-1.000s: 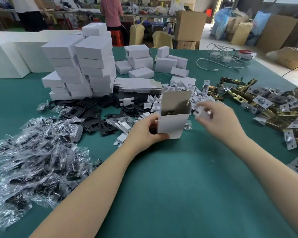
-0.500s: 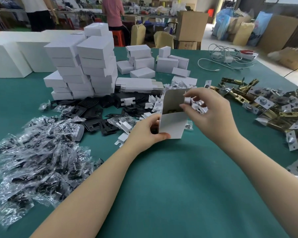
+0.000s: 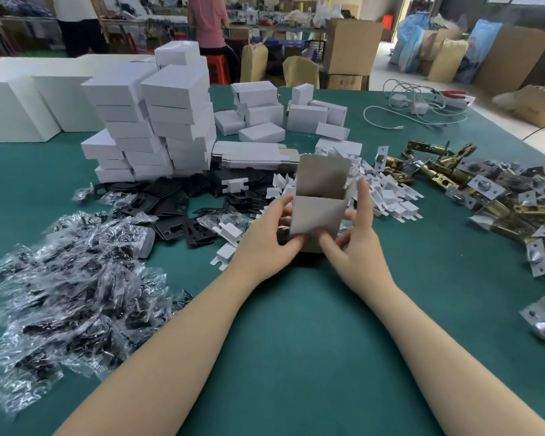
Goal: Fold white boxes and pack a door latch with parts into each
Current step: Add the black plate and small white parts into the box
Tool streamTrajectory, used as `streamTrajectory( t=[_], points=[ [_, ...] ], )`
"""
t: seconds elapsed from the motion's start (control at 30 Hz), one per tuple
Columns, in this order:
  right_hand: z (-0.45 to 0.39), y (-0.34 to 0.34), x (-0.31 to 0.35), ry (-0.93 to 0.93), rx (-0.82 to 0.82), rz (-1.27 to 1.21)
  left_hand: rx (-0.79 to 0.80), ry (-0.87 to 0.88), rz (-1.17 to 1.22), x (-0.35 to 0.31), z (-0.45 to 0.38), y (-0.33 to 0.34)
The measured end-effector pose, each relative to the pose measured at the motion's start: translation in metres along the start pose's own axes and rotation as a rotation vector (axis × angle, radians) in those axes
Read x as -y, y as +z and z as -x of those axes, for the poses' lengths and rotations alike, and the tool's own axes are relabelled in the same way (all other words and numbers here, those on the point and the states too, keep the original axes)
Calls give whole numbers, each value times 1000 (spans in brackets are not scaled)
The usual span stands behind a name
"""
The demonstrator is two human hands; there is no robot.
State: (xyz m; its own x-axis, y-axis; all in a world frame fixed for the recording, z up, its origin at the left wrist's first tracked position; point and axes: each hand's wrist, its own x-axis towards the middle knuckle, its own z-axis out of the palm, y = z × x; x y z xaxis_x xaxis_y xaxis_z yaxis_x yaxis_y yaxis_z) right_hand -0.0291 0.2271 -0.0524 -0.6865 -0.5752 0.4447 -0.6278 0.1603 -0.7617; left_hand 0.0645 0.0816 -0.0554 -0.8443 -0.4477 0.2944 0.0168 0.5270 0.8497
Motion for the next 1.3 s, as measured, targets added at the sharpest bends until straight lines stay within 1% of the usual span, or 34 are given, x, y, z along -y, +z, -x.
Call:
streamTrajectory(
  t=[0.1, 0.2, 0.23, 0.27, 0.3, 0.37, 0.43, 0.47, 0.5, 0.57, 0.63, 0.73, 0.8, 1.03, 1.17, 1.23, 1.3],
  points=[
    [4, 3, -10, 36, 24, 44, -64, 35, 1, -10, 0, 1],
    [0, 3, -16, 71, 68, 83, -145, -57, 113, -44, -12, -13],
    [-1, 2, -18, 75, 85, 90, -154, -99, 154, -54, -18, -26],
    [-1, 2, -19, 74, 92, 93, -139, -129, 141, -62, -24, -44],
    [-1, 2, -18, 70, 93, 92, -103, -143, 53, -68, -28, -66],
    [-2, 2, -16, 56, 96, 75, -19, -160, -263, -72, -29, -109],
    [-2, 1, -13, 46, 97, 64, 31, -264, -598, -66, -27, -141],
    [-3, 1, -13, 51, 96, 65, 63, -358, -726, -59, -26, -150],
    [-4, 0, -13, 58, 96, 67, 106, -473, -814, -50, -26, -156],
    [-4, 0, -13, 69, 104, 72, 193, -677, -874, -33, -24, -158],
    [-4, 0, -15, 69, 108, 71, 244, -769, -903, -21, -24, -155],
    [-3, -1, -15, 67, 109, 63, 267, -797, -989, -12, -26, -151],
    [-3, -1, -14, 75, 114, 52, 253, -815, -1007, -7, -26, -151],
    [-2, -2, -14, 95, 127, 46, 203, -830, -935, -7, -28, -157],
    [-2, -2, -14, 105, 126, 36, 212, -842, -922, -8, -28, -157],
    [-2, -2, -14, 110, 123, 37, 163, -830, -925, -9, -28, -160],
    [-2, -2, -15, 115, 121, 38, 59, -773, -947, -14, -28, -165]
  ],
)
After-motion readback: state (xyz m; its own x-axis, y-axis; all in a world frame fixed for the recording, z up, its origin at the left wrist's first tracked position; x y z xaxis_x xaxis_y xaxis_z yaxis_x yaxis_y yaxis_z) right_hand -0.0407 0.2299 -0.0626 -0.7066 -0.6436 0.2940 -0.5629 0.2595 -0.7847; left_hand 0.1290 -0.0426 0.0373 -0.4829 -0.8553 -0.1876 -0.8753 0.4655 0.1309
